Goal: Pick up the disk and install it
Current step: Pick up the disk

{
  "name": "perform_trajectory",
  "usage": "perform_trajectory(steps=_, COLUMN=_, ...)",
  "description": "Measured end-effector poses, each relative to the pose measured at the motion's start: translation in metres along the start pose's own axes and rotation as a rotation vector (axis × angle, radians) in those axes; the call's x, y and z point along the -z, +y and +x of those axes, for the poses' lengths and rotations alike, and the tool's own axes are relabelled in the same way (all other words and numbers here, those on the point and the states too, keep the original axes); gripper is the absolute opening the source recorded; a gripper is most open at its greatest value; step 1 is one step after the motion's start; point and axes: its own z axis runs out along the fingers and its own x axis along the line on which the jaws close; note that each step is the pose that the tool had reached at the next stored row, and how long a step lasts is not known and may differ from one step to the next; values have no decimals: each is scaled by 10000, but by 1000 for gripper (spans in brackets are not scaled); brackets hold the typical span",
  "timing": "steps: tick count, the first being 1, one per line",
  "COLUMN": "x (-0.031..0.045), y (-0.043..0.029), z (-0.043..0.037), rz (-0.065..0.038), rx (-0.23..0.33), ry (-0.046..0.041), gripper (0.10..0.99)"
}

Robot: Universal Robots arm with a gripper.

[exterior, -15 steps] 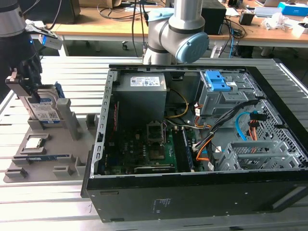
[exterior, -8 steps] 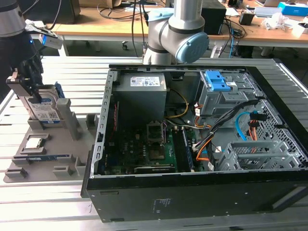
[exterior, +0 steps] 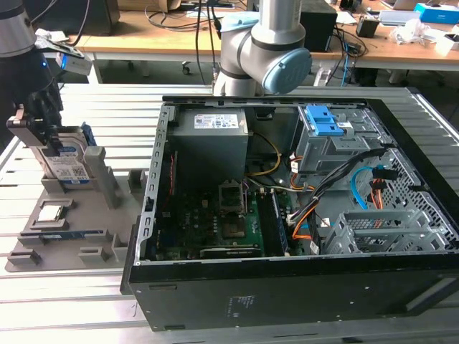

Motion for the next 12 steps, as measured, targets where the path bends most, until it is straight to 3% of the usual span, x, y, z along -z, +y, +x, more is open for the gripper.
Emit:
perform_trajectory(steps=4, x=0, y=0, z=2, rz=0, rx=1, ry=0, gripper=541)
perform_trajectory(steps=8, x=0, y=0, z=2, rz=0, rx=1, ry=0, gripper=369)
perform_trajectory(steps=12, x=0, y=0, z=3, rz=-1, rx=2, ry=0, gripper=369)
